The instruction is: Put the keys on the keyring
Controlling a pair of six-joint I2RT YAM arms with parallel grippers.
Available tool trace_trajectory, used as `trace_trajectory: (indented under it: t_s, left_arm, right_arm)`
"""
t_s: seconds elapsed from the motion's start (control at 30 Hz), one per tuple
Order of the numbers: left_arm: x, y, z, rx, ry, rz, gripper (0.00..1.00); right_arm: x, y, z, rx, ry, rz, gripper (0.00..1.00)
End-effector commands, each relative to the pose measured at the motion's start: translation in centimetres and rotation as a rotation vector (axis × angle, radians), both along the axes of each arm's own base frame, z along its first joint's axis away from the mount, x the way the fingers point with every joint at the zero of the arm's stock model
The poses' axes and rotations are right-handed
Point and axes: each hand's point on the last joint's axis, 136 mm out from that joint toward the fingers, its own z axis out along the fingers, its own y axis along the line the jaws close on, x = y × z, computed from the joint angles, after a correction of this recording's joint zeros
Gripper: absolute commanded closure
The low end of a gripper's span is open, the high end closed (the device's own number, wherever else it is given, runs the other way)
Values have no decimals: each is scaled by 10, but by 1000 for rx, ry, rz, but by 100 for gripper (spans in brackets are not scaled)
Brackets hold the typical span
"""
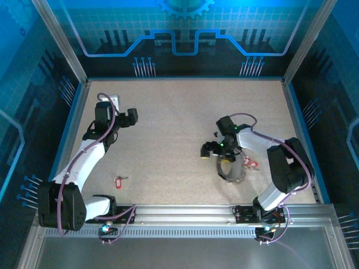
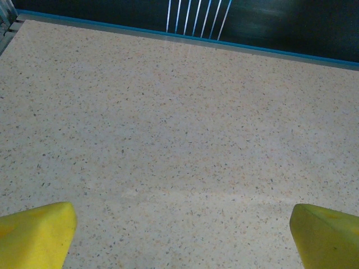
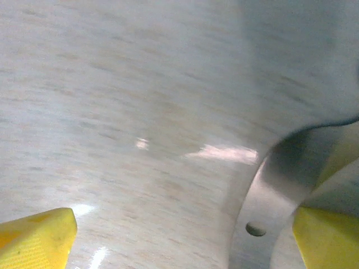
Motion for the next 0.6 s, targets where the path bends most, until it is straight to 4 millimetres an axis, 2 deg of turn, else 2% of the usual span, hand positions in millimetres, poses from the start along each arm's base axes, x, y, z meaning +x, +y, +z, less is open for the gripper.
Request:
trace_trajectory:
  t_s: [0.0,0.27,0.43,0.5,0.57]
  left_arm:
    - [4,1,15,30,-28,-1,1]
    - [4,2,12,28,-21,7,1]
    - [4,4,10,47,-18,9,1]
    - [3,5,8,48,-13,15,1]
    - [4,4,8,47,-13,8,1]
  right_arm:
    - [23,62,30,224,-125,123,0]
    - [50,121,26,280,-119,220,0]
    - [53,164,30,335,-117,321,0]
    - [52,170,43,316,-161,357,0]
    - [50,165,56,256,-240,382,0]
